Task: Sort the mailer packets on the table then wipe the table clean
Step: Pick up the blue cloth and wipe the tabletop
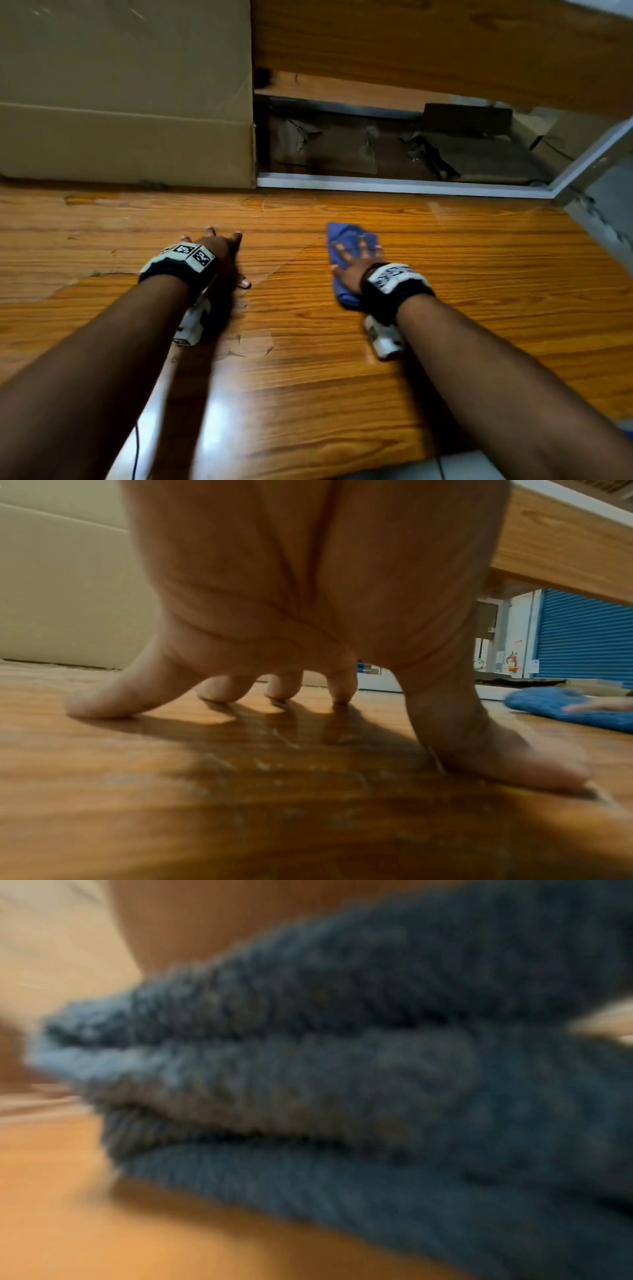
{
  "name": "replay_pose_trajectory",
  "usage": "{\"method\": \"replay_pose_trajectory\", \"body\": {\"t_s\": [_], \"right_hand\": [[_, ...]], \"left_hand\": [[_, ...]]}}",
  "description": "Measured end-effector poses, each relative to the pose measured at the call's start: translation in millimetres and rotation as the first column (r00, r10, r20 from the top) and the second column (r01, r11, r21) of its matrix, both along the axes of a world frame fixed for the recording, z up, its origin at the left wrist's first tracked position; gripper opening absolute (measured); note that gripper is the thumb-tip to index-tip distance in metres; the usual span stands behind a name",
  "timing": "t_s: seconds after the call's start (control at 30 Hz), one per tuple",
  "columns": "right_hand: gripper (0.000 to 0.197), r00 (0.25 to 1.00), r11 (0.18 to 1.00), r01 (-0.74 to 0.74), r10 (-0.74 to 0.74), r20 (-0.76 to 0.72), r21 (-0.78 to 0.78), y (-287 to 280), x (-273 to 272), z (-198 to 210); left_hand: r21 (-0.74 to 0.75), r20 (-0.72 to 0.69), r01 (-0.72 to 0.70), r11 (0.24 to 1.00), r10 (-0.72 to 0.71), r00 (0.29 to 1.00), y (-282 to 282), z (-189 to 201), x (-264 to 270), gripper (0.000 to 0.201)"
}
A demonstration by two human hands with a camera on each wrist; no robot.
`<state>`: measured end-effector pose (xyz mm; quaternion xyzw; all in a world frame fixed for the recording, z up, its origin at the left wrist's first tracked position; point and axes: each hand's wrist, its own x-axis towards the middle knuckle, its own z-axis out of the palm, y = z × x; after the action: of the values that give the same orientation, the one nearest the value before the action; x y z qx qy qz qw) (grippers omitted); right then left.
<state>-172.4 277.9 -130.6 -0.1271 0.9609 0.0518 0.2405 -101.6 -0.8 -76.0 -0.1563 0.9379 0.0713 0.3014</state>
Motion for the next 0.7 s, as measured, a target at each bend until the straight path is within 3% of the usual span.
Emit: {"method": "replay_pose_trajectory", "body": {"t_s": [0.1,0.17,0.27,0.37,0.5,0.63,0.7], "right_hand": [[0.066,0.940,0.941,0.339,-0.339,-0.031,-0.002,57.5,-22.4,6.2],[0.066,0.928,0.928,0.372,-0.372,-0.019,-0.020,55.7,-23.0,12.7],[0.064,0.991,0.990,0.135,-0.134,0.014,-0.052,-14.6,-1.1,5.7],[0.065,0.996,0.991,-0.077,0.081,0.029,-0.111,-86.0,42.8,20.1],[0.064,0.981,0.980,-0.190,0.192,0.018,-0.065,-49.3,24.3,23.8],[0.066,0.974,0.974,0.225,-0.225,-0.002,-0.006,26.0,-16.4,23.4],[0.064,0.950,0.950,0.313,-0.312,0.015,-0.006,39.8,-17.8,32.5]], "left_hand": [[0.023,0.010,-0.017,1.000,0.016,1.000,1.3,1.3,-1.5,0.124],[0.032,0.019,-0.019,0.999,0.018,1.000,1.9,2.6,-3.0,0.123],[0.041,0.023,-0.027,0.999,0.026,0.999,2.4,3.6,-4.1,0.119],[0.028,0.005,-0.027,0.999,0.027,1.000,0.9,0.9,-2.2,0.118],[0.039,-0.023,-0.018,0.999,0.019,1.000,-5.2,-10.5,-4.2,0.126],[0.044,-0.031,-0.002,0.999,0.004,1.000,-7.6,-14.8,-2.8,0.121],[0.032,-0.033,0.024,0.999,-0.023,0.999,-10.9,-16.1,-5.8,0.120]]}}
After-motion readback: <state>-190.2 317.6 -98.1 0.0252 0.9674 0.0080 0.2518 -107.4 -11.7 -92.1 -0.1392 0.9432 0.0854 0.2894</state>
